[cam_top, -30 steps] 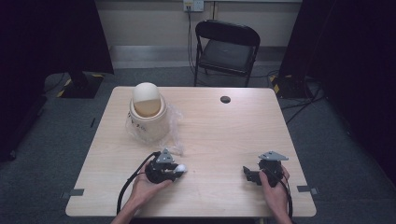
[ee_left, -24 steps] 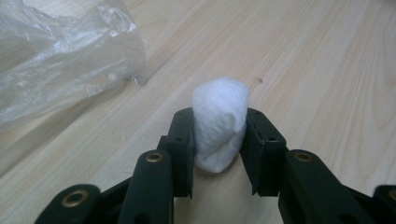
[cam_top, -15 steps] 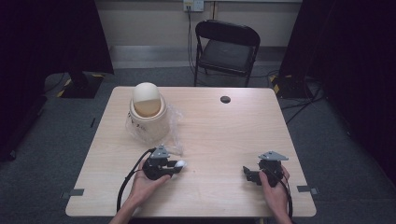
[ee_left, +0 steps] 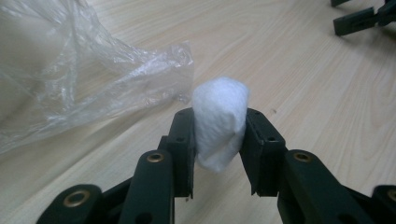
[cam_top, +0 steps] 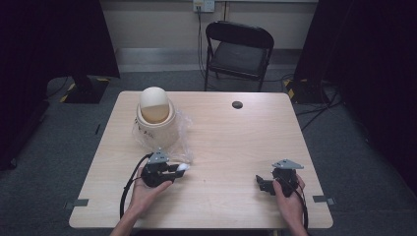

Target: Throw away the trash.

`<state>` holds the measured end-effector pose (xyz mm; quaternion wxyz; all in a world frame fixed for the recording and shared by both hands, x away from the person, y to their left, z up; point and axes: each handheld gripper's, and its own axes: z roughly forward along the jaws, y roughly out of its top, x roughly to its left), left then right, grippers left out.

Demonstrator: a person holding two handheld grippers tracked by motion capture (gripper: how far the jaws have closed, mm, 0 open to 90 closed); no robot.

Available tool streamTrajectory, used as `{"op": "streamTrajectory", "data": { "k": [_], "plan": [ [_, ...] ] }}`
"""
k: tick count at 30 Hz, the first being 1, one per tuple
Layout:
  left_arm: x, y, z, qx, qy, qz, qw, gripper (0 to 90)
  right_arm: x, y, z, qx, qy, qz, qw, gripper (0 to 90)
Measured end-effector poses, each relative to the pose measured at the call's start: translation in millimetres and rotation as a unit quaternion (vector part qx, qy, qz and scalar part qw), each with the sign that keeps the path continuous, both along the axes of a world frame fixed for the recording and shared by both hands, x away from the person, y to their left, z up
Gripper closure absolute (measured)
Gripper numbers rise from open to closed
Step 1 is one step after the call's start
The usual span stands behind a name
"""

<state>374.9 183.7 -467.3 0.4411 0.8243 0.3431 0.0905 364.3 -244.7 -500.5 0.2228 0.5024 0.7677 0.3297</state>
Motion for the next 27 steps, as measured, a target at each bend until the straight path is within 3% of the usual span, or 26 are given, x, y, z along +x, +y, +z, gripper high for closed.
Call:
{"op": "streamTrajectory", "data": {
  "k": [11,16,20,27],
  "plan": [
    [-1.1,21.1,15.9,-0.035,-0.013,0.014,0.9992,67.4,0.0,0.0,0.0,0.000,0.000,0.000,1.0000,9.9],
    [-1.1,29.4,23.8,-0.036,-0.023,0.017,0.9989,67.5,0.0,0.0,0.0,0.000,0.000,0.000,1.0000,9.9],
    [-0.3,43.2,33.1,-0.049,-0.030,0.036,0.9977,67.5,0.0,0.0,0.0,0.000,0.000,0.000,1.0000,9.9],
    [2.1,52.9,42.7,-0.064,-0.036,0.049,0.9961,67.5,0.0,0.0,0.0,0.000,0.000,0.000,1.0000,9.8]
  ]
}}
